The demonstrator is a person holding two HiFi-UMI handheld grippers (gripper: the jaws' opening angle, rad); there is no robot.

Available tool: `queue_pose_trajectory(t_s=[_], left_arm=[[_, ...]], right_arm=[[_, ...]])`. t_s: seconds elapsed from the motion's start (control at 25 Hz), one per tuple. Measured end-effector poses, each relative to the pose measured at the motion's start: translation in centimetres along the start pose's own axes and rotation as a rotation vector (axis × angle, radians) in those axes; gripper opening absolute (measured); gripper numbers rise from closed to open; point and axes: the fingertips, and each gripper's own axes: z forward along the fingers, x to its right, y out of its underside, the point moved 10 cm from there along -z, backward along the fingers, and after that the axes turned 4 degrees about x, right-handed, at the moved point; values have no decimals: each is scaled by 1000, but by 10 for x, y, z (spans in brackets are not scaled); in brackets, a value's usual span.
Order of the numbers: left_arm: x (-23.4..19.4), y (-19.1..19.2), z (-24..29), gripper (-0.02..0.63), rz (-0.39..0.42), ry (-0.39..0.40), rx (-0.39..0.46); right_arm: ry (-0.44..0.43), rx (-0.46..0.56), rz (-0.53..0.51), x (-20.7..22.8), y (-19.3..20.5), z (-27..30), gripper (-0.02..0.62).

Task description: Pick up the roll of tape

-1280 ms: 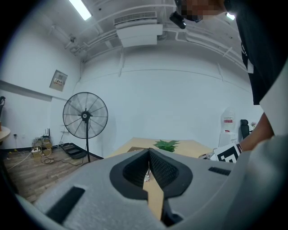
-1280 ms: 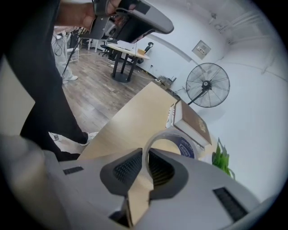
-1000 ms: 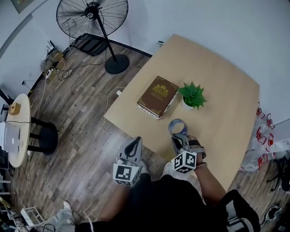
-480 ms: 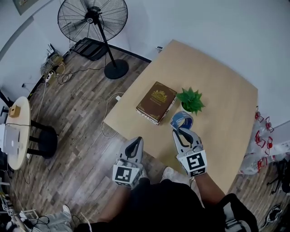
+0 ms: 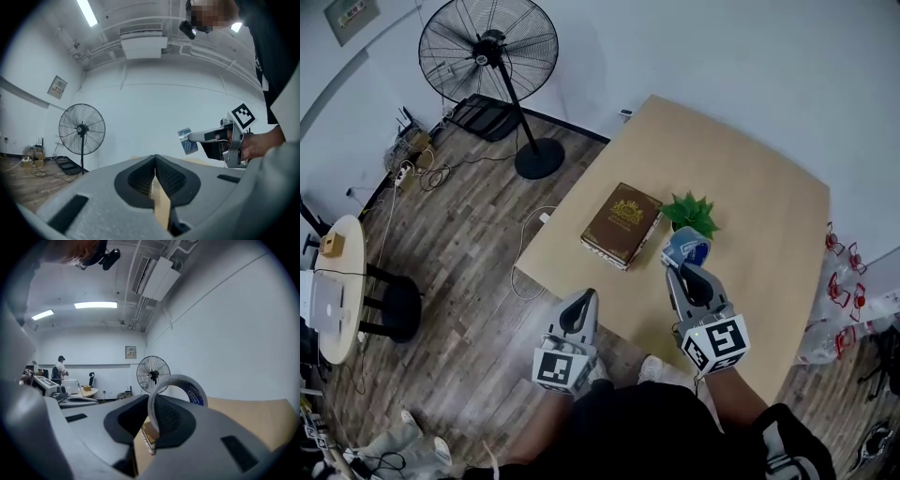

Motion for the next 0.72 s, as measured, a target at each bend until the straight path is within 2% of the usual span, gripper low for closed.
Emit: queue_pose_trajectory(t_s=[0.24, 0.72], left_arm=[[0, -3, 3, 6, 6, 2, 6], [2, -6, 4, 6, 4, 24, 13]], right_arm=[[15, -9, -74, -5, 0, -4, 38], [6, 51, -41, -7, -17, -7, 40]])
